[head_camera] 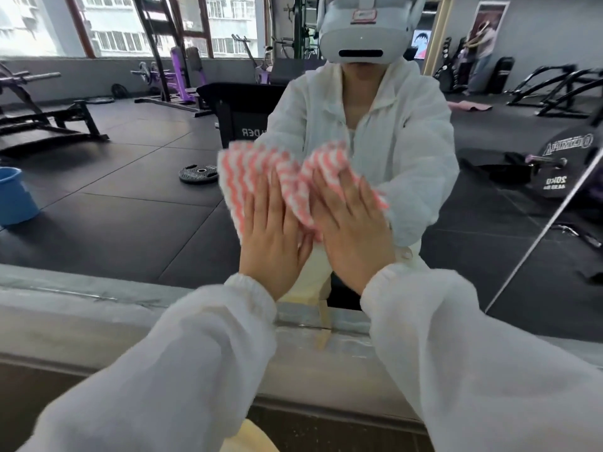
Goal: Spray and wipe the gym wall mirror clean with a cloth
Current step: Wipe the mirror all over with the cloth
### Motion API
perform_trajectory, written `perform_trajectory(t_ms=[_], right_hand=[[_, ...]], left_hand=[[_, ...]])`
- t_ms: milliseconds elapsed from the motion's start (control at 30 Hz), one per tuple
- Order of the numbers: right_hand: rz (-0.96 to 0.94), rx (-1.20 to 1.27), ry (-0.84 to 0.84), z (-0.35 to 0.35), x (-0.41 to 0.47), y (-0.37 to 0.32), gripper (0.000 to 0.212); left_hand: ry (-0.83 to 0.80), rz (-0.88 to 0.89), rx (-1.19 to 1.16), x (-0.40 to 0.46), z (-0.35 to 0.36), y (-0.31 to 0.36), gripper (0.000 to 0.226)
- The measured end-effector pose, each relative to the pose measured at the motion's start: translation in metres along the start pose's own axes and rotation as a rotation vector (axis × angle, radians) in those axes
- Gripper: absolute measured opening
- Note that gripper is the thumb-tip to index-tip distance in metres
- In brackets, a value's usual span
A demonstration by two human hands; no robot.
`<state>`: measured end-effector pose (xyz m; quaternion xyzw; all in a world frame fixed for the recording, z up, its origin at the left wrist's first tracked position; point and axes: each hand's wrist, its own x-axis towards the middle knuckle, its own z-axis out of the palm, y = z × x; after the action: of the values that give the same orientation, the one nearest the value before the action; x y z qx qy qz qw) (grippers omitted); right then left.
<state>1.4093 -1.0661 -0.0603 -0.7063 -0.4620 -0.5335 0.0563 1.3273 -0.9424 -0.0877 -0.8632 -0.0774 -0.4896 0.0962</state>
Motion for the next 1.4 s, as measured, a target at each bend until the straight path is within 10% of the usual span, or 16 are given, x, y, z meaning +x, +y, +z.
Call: perform_trajectory(t_ms=[300, 600, 1100, 1400], right_hand=[[-0.303, -0.041, -0.255, 0.038, -0.12, -0.029, 0.062], [-0.393, -0.008, -0.523, 0.033, -0.157, -0.037, 0.082], [0.219, -0.068, 0.043, -0.069, 0.076, 0.1, 0.059], [0.213, 0.0, 0.128, -0.078, 0.087, 0.12, 0.051]], left_hand=[[-0.461, 0.216, 0.141, -0.135, 0.036, 0.002, 0.068], [-0.566, 0.182, 0.051, -0.185, 0.047, 0.028, 0.08], [0.248, 0.076, -0.148, 0.159, -0.061, 0.036, 0.065], [0.185, 0.14, 0.164, 0.211, -0.088, 0.033, 0.074]])
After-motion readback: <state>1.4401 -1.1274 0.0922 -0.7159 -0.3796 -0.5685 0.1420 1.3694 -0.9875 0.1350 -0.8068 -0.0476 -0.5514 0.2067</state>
